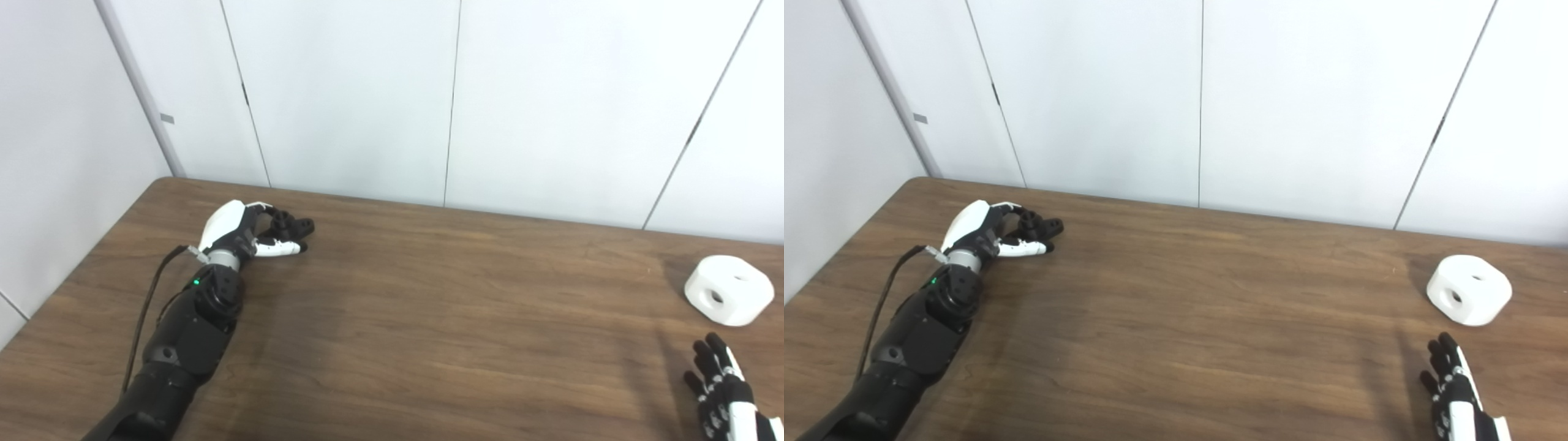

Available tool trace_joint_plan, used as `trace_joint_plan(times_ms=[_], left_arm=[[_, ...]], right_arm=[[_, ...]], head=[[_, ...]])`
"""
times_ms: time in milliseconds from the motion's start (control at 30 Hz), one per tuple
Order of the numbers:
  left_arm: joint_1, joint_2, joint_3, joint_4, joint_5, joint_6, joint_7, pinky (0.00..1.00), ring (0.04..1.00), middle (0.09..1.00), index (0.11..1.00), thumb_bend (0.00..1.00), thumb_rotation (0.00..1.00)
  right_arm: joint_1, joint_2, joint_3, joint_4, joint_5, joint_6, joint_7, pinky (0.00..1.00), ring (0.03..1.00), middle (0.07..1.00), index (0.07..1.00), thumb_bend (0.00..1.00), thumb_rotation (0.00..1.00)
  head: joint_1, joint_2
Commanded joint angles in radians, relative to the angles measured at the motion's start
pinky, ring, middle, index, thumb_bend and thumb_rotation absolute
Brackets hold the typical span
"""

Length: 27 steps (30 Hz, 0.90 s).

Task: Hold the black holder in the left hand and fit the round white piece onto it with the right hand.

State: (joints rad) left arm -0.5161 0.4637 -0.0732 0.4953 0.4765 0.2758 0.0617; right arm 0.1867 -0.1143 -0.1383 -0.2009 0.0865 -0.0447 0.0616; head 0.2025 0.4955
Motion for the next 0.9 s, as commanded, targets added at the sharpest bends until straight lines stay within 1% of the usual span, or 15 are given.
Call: trace_joint_plan(times_ms=[0,133,333,500,667,867], left_arm=[[-0.056,0.024,0.0,-0.016,0.011,-0.002,0.013,0.97,0.964,0.917,0.757,0.87,0.35],[-0.058,0.024,-0.006,-0.01,0.012,0.006,0.017,0.97,0.972,0.922,0.752,0.86,0.33],[-0.061,0.029,-0.019,0.002,0.022,0.017,0.025,0.99,0.966,0.917,0.753,0.86,0.33],[-0.059,0.035,-0.023,-0.004,0.023,0.031,0.02,0.97,0.961,0.913,0.763,0.86,0.32],[-0.064,0.034,-0.02,0.007,0.021,0.038,0.025,0.97,0.958,0.91,0.766,0.86,0.31],[-0.063,0.041,-0.021,0.007,0.022,0.037,0.023,0.97,0.961,0.912,0.769,0.86,0.31]], right_arm=[[0.023,0.018,0.008,0.001,-0.002,0.003,-0.011,1.0,0.973,0.948,0.942,0.59,1.0],[0.024,0.015,0.011,0.003,0.0,-0.006,-0.011,1.0,0.974,0.951,0.947,0.59,1.0],[0.027,0.014,0.013,-0.008,0.003,0.015,-0.016,1.0,0.972,0.952,0.948,0.61,1.0],[0.026,0.013,0.015,-0.013,0.013,0.016,-0.016,1.0,0.982,0.96,0.956,0.57,1.0],[0.023,0.011,0.02,-0.01,0.009,0.014,-0.018,1.0,0.994,0.969,0.965,0.55,1.0],[0.017,0.009,0.02,0.001,0.005,0.004,-0.022,1.0,0.986,0.963,0.961,0.54,1.0]], head=[[-0.002,0.002],[-0.001,0.002],[0.002,0.006],[0.006,0.009],[0.005,0.008],[0.006,0.007]])
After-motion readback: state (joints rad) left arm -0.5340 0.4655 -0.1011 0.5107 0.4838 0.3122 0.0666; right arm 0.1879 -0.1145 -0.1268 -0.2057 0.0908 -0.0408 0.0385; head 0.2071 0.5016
